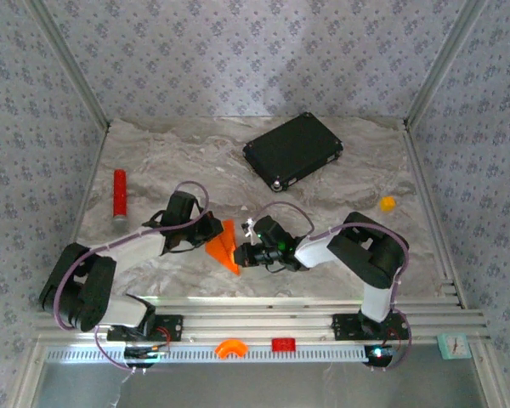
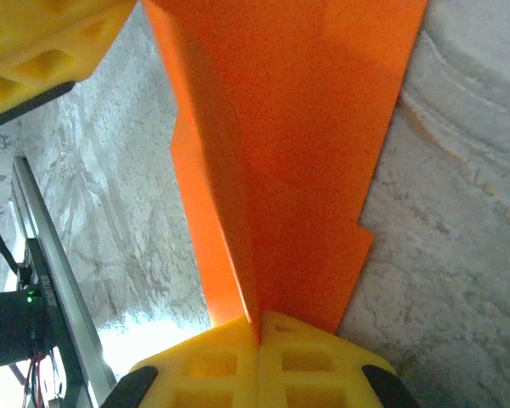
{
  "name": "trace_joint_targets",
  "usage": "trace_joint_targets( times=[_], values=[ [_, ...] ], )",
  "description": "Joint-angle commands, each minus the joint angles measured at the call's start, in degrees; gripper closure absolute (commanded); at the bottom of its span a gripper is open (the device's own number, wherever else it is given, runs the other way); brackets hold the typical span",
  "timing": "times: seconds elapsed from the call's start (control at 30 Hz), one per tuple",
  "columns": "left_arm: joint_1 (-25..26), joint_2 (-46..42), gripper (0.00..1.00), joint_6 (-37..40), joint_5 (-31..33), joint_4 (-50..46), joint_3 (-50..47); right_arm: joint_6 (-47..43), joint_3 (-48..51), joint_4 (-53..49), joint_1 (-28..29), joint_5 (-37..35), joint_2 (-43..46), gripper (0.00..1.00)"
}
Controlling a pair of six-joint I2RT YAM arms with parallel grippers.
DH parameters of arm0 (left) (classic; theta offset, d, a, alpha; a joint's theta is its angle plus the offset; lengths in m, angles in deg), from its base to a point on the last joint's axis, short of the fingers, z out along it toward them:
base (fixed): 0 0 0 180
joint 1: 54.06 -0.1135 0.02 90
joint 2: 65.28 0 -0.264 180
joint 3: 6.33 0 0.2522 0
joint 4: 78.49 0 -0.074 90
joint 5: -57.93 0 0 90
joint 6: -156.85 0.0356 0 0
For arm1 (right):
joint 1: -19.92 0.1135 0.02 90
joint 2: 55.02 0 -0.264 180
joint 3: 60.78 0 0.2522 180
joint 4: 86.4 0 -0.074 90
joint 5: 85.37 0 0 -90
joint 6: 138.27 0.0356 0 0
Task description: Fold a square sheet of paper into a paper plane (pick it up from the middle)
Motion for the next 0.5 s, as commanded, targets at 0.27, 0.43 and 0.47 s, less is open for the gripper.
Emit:
trace_joint_targets(
  times=[0.27, 0.43, 0.47],
  values=[
    [1.37, 8.77, 1.0, -0.47, -4.95, 5.96, 1.66, 1.84, 1.88, -2.81, -0.44, -0.51, -2.58, 1.0],
    [1.52, 8.17, 1.0, -1.06, -2.62, 5.36, 1.15, 1.46, 1.45, -4.23, -0.56, -0.29, -2.17, 1.0],
    [1.55, 7.88, 1.0, -1.0, -2.61, 5.35, 1.17, 1.49, 1.41, -4.41, -0.77, -0.17, -2.06, 1.0]
  ],
)
